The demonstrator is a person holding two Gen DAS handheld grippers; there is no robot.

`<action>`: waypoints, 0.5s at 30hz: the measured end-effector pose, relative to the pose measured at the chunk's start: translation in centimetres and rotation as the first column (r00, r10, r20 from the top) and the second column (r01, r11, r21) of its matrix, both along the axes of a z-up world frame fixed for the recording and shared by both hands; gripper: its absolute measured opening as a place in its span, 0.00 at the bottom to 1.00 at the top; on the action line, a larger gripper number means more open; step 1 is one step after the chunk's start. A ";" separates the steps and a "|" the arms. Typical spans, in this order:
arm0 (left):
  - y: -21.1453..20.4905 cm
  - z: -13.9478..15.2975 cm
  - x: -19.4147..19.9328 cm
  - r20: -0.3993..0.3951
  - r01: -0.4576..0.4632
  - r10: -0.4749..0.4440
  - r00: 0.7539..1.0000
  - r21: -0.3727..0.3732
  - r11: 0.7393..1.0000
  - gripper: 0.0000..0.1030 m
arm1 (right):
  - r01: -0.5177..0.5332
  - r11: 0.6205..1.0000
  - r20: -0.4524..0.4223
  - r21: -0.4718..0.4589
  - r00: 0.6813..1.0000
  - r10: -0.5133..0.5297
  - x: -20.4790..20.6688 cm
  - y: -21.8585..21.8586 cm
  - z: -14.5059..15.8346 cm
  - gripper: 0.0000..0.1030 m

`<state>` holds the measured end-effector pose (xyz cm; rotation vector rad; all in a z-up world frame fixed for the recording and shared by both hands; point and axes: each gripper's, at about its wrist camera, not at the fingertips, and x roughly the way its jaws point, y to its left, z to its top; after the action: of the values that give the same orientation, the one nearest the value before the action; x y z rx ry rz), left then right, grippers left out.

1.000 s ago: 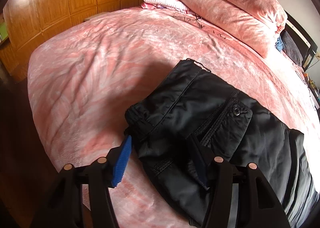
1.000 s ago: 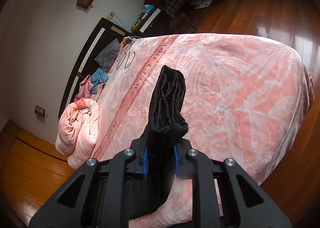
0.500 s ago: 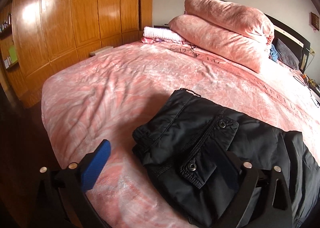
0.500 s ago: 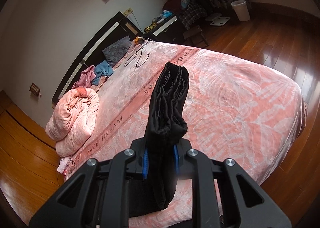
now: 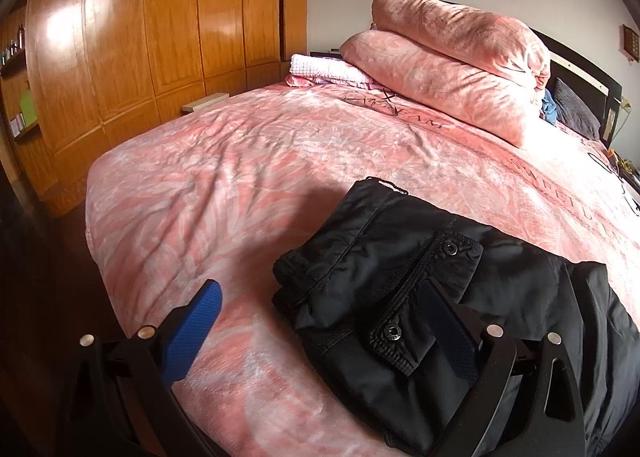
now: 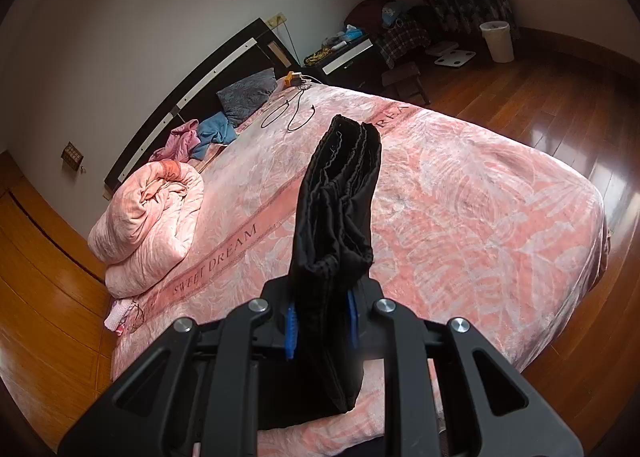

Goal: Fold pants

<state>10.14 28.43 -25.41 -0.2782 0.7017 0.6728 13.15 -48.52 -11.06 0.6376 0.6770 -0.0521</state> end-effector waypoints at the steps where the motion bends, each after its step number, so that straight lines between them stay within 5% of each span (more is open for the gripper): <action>1: 0.0 0.1 -0.1 0.003 -0.002 0.002 1.000 0.002 1.000 0.96 | -0.003 1.000 0.001 -0.004 1.000 0.003 0.0 0.2 0.1 0.17; 15: -0.3 0.3 -0.3 0.020 0.004 -0.004 1.000 0.013 1.000 0.96 | -0.060 0.994 0.010 -0.087 0.998 0.061 0.5 3.3 1.9 0.17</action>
<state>9.85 28.11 -25.08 -0.2714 0.6781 0.6695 13.62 -45.19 -9.16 0.5329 0.6780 -0.0210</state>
